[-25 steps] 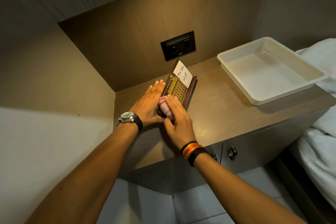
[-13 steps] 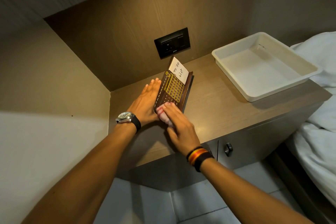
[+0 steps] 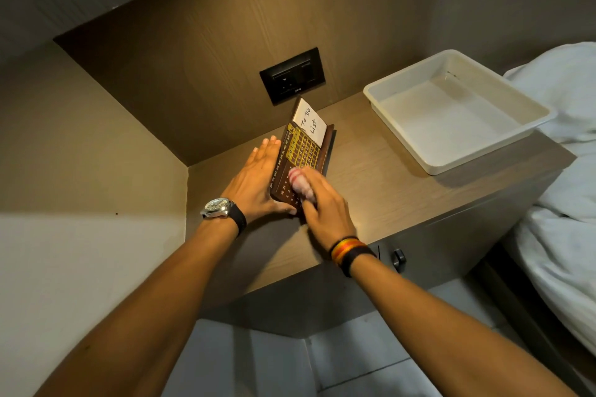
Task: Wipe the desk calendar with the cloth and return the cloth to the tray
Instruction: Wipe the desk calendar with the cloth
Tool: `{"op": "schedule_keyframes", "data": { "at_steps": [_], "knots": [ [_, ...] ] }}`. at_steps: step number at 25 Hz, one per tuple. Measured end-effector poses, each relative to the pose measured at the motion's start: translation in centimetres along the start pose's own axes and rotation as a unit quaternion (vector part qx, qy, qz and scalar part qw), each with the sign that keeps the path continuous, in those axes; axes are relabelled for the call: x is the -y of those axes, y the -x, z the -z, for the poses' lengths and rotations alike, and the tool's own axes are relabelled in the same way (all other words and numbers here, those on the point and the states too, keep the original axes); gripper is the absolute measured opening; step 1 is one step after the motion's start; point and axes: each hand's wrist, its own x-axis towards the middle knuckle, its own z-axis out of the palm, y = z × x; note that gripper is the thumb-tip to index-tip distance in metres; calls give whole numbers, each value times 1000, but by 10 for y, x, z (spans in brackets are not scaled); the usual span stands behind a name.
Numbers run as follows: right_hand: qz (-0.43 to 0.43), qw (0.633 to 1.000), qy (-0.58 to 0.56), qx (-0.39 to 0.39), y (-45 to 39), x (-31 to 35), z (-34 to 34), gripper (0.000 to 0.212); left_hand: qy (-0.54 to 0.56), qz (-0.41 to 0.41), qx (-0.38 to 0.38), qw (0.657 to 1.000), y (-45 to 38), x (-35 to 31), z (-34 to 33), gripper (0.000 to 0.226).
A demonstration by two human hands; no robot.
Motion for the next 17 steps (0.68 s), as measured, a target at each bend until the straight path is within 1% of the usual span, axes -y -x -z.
{"op": "schedule_keyframes", "data": {
  "at_steps": [1,2,3,4,6,7,8,11,12,13,15,16,17],
  "knots": [
    [-35,999,-15,-19,-13,8,-2,63,1,4,-2,1000,0,-1,0,149],
    [-48,998,-25,-30,-18,15,-5,63,1,8,-2,1000,0,-1,-1,149],
    [-33,999,-23,-32,-15,19,-10,65,2,9,0,1000,0,-2,-2,147],
    [2,1000,-11,-18,-4,18,-13,67,5,6,0,1000,0,0,-2,145],
    [76,997,10,23,26,8,-10,72,8,-1,0,1000,0,2,-2,143],
    [88,996,13,31,32,2,-4,72,5,-1,-3,1000,0,1,-2,143],
    [80,996,9,22,28,-3,0,69,2,1,-6,1000,-1,0,-2,145],
    [-13,999,-15,-38,-7,9,-5,65,-1,12,-6,1000,-2,-2,-2,148],
    [-18,999,-11,-36,-10,16,-10,66,1,16,-5,1000,-1,-3,-2,147],
    [4,1000,3,-21,-4,19,-14,67,4,17,-2,1000,0,-2,-2,145],
    [77,996,30,28,18,11,-13,68,8,9,-1,1000,1,1,-1,141],
    [96,994,35,49,27,4,-7,69,8,6,-4,1000,1,1,-1,141],
    [96,993,36,54,30,-2,1,69,7,6,-7,1000,1,-1,-1,141]
  ]
}}
